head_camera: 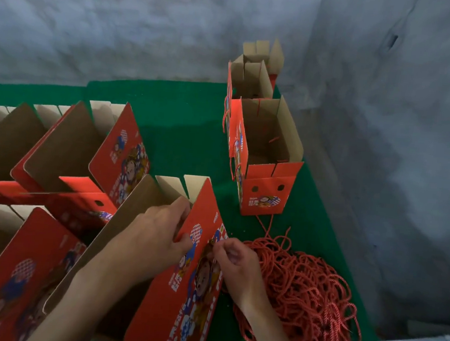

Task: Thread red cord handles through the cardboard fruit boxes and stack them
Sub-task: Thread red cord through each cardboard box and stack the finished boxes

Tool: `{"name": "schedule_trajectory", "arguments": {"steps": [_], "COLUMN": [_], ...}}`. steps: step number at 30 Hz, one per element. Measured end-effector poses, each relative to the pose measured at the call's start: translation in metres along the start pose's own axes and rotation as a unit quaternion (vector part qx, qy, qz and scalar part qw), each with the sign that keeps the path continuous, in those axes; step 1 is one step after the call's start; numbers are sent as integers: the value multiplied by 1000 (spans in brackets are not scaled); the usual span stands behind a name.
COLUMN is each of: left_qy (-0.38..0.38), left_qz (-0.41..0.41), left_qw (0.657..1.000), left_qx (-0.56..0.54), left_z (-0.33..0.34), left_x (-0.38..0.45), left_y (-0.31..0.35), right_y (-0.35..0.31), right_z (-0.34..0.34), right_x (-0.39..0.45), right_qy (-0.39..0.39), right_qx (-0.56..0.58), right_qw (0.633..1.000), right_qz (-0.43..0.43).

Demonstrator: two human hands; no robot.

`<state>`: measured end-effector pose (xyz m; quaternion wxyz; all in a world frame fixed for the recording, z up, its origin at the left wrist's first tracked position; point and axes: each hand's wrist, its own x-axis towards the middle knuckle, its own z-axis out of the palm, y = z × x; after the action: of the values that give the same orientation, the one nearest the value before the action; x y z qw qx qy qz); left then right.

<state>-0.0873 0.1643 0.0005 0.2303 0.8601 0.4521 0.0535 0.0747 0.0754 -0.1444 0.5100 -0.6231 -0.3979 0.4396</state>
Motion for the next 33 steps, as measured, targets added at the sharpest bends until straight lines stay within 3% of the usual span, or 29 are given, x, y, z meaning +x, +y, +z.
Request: {"name": "schedule_trajectory", "arguments": {"steps": [11,17,20,22,24,28,30,33], "left_qy": [-53,-79,-124,-167,-191,-167,-172,-177], "left_qz": [-24,14,-26,-42,-24,-31,-44,-47], "left_qw": [993,975,946,951,972,985,983,982], "left_qx": [-101,-207,-297,-256,-136,28,46,42], "left_z": [10,25,37,50,65,92,98,98], "left_x": [-5,-3,8,18,31,50,55,57], "left_y": [-5,-10,-13,-19,-26,-30,-34,-38], "right_y": [15,19,20,20,21,26,29,35], "right_z": [9,5,-3,-6,-5,-1,-4,-11], "right_x": [5,9,13,14,15,15,14,13], "right_qy": [-1,8,7,1,6,30,15,-57], "right_qx": [159,113,15,-37,-109,-241,-233,-129], "right_qw": [984,991,999,999,994,966,969,990], "right_qz": [86,69,49,34,-8,-86,-85,-7]}}
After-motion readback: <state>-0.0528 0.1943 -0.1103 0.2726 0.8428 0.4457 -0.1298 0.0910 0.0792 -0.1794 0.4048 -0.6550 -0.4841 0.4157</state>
